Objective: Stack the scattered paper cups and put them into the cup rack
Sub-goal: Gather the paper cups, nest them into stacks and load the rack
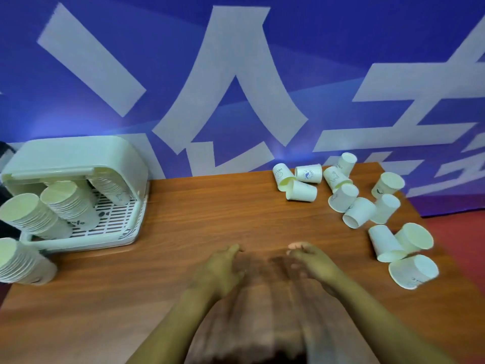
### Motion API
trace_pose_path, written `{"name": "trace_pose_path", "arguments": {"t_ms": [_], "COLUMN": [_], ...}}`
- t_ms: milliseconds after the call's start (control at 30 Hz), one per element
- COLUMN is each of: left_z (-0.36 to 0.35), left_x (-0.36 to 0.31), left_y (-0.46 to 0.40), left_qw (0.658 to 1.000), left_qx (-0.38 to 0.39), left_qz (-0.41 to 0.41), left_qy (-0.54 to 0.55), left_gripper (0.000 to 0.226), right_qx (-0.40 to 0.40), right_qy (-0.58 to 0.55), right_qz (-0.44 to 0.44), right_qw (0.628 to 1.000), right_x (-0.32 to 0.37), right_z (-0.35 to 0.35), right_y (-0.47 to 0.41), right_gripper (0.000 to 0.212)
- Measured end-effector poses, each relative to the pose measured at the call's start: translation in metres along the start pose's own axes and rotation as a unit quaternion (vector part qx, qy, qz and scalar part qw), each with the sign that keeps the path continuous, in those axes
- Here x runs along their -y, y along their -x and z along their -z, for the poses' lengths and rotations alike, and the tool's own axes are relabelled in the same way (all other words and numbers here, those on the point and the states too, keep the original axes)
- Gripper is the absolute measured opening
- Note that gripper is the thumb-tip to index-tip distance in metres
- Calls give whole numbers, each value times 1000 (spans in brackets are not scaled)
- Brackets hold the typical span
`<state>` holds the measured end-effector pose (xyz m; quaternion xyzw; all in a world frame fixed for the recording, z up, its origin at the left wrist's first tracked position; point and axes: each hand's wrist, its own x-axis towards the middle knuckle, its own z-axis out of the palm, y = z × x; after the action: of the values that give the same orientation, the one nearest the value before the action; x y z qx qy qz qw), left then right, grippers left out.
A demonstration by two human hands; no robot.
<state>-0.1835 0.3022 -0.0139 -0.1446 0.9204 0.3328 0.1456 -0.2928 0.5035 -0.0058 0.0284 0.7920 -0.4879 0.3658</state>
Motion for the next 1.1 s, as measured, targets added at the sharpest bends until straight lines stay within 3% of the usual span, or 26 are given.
{"name": "trace_pose_path", "arguments": {"t_ms": [367, 533, 633, 767, 867, 967, 1100], "left_z": [-39, -65, -94, -146, -181, -203, -222], "left_x": [-48, -91, -138, -206, -241, -267, -292], "left_y": [-50, -64, -79, -96, -111, -124, -146], "left_qw": [998, 999, 999, 998, 998, 999, 999], "left_qx": [27, 27, 7, 13, 30, 27, 3], "left_qz": [-34, -26, -39, -23, -17, 4, 40], "left_qy": [41, -1, -29, -53, -58, -19, 20], "left_gripper": [43, 55, 59, 65, 69, 68, 64], "right_qx": [-60, -83, -77, -80, -89, -74, -46], "right_qy": [44, 122, 233, 419, 485, 514, 474], "right_qz": [-6, 34, 103, 217, 252, 229, 230], "right_qw": [997, 989, 964, 878, 833, 823, 849], "right_x": [-34, -52, -70, -98, -116, -132, -144], "right_z": [74, 140, 182, 240, 276, 299, 316], "right_y": [-16, -26, -29, -27, -27, -29, -36], "right_gripper": [22, 26, 23, 31, 42, 52, 57]}}
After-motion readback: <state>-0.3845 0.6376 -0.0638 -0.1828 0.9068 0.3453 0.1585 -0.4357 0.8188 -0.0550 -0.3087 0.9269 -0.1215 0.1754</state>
